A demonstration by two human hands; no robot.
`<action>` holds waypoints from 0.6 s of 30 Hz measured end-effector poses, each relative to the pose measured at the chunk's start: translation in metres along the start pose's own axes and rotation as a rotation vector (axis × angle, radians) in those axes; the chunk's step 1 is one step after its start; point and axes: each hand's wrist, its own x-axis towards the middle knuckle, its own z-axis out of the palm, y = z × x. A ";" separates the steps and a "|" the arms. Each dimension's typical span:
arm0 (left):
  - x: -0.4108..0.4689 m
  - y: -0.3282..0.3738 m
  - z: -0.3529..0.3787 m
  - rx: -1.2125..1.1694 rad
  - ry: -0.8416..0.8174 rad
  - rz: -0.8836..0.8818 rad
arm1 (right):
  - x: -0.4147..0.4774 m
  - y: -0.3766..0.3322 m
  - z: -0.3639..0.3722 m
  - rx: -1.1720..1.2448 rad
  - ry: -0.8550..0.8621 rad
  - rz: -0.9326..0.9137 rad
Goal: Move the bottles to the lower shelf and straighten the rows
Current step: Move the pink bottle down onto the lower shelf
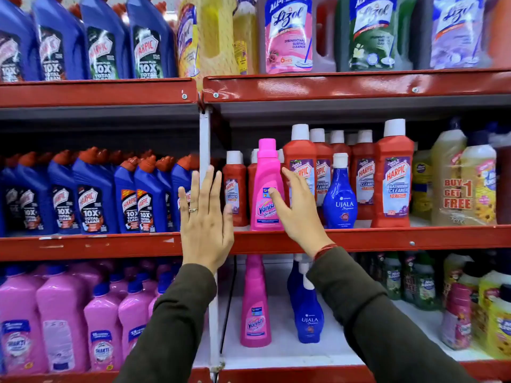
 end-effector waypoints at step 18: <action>-0.056 -0.045 0.057 0.051 -0.098 0.004 | 0.009 0.024 0.026 0.424 -0.070 0.371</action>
